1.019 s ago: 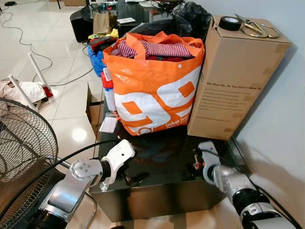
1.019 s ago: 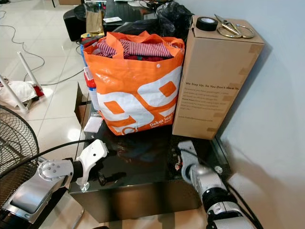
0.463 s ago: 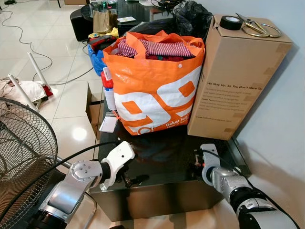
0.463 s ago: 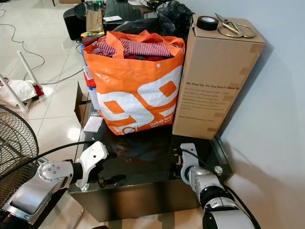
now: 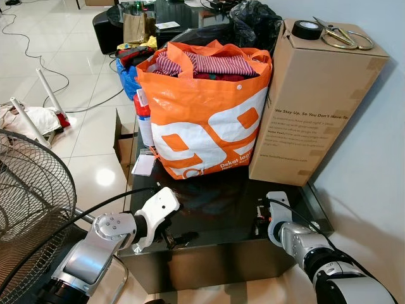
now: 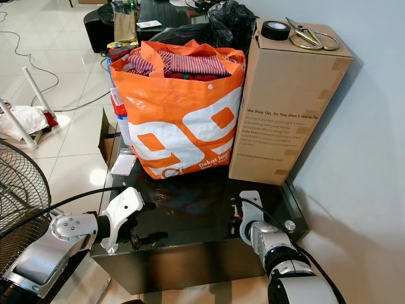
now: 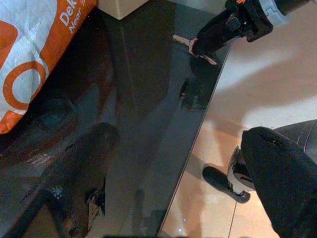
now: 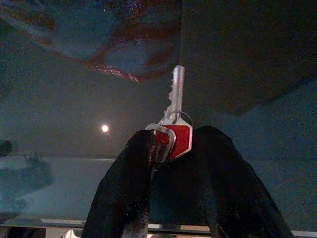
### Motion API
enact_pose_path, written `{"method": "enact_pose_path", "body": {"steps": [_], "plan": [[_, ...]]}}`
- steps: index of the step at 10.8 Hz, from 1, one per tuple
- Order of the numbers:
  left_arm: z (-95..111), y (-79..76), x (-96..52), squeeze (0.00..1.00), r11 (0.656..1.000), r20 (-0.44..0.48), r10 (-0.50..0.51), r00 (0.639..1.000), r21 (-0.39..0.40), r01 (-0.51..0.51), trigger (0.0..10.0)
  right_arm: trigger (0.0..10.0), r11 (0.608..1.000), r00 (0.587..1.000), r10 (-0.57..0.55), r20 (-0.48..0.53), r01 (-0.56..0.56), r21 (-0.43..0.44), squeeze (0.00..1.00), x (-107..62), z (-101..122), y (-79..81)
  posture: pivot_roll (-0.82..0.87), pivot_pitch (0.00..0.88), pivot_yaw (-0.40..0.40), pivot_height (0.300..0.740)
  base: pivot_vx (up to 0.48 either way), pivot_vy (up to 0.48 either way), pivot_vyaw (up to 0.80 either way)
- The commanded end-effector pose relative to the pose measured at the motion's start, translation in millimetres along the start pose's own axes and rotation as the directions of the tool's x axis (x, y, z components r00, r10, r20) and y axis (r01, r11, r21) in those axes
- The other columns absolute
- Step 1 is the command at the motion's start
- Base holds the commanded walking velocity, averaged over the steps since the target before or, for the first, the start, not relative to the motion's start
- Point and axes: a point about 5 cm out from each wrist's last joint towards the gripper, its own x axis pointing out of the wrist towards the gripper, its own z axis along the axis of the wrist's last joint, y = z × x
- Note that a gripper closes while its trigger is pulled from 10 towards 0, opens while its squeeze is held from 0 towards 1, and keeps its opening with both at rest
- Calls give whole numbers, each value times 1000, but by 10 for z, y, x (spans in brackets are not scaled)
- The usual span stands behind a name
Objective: Hang keys on a hook
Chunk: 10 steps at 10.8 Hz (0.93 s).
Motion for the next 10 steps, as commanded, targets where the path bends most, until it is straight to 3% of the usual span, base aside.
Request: {"method": "enact_pose_path", "body": {"steps": [1,9,10], "plan": [[60,-3,-1,90,1000,11,-3,1000,22,3,10000,0,1000,1000,-8,8,8,0,0,-1,32,-8,-4,0,-21,740,0,0,0],[121,35,37,90,999,19,-8,1000,35,7,10000,0,999,999,-11,34,12,-41,0,-18,88,-75,-23,0,-3,740,0,0,0],[129,50,34,82,999,20,-5,1000,41,5,10000,0,998,997,36,68,-31,-62,0,-30,148,-59,-19,0,-4,740,0,0,0]]}}
